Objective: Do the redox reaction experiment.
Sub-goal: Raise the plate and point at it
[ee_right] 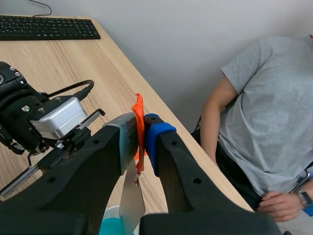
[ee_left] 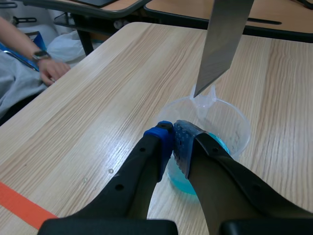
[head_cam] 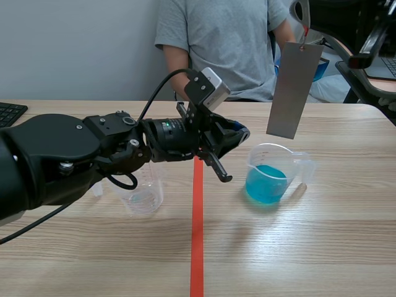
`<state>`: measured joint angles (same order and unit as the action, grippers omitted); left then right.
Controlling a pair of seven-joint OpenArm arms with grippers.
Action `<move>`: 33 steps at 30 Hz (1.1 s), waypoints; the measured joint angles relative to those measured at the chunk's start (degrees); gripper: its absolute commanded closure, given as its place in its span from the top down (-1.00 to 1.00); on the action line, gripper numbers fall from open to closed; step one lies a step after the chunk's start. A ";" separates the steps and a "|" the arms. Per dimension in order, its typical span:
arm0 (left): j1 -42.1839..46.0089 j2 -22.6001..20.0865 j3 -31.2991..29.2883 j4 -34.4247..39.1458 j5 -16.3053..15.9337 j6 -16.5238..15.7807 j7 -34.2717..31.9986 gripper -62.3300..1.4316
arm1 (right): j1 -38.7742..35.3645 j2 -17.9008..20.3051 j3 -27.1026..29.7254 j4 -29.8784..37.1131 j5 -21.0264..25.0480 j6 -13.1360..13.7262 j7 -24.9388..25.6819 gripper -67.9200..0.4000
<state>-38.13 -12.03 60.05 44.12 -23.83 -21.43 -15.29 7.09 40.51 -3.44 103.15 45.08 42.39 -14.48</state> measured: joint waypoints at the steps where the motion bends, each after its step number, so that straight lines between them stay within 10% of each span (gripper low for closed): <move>1: 0.00 0.00 0.00 0.00 0.00 -0.76 -0.15 -0.84 | 0.00 0.00 0.00 0.00 0.00 0.00 0.00 -0.95; 33: 0.02 1.88 0.00 0.00 0.00 0.42 -0.81 -0.84 | 0.00 0.00 0.00 0.00 0.00 0.00 0.00 -0.95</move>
<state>-38.11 -10.15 60.05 44.12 -23.83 -21.02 -16.10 7.09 40.51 -3.44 103.15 45.08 42.39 -14.48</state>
